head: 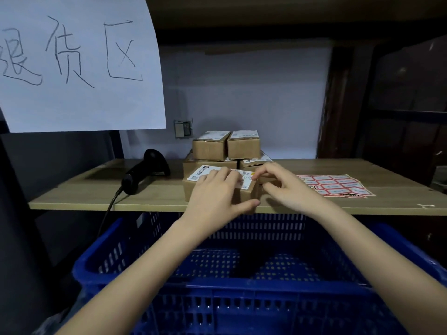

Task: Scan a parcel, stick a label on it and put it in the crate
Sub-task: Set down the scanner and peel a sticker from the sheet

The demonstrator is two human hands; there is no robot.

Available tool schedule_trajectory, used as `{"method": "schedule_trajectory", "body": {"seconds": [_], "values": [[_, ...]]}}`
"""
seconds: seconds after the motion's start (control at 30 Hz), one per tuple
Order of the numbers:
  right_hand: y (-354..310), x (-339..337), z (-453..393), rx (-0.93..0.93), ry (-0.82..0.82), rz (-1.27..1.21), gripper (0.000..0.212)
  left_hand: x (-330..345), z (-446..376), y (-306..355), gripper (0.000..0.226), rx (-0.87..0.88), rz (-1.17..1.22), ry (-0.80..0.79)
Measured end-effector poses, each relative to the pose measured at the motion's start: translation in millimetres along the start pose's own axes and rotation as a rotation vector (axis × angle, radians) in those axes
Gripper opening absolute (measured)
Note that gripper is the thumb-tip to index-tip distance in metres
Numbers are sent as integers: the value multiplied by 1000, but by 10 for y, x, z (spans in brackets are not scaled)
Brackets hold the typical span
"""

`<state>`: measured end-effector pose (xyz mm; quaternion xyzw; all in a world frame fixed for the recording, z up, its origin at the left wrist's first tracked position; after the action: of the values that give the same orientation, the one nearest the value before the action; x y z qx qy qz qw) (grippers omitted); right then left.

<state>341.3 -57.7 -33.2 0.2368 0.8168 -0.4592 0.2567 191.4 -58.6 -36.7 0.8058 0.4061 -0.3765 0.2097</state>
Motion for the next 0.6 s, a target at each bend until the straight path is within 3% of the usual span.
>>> {"method": "schedule_trajectory", "body": {"seconds": [0.13,0.37,0.47,0.6], "values": [[2,41,35,-87,1,63,24,-53,60,-109,46,17,73,-4],[-68,133,110,-130,83,62,29,-202,200,-466,36,29,358,-169],[-139,185,126,-183,106,101,19,-232,220,-618,35,-1,413,-186],[-207,268,120,-234,124,224,22,-264,180,-745,32,19,446,-199]]}}
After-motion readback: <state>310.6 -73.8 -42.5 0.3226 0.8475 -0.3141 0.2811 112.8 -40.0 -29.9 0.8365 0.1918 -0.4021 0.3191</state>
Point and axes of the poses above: each hand's wrist, its own z-axis away from the middle knuckle, its own x-axis out of the palm, y = z × x, the point moved 4 cm from there along -z, towards the middle knuckle
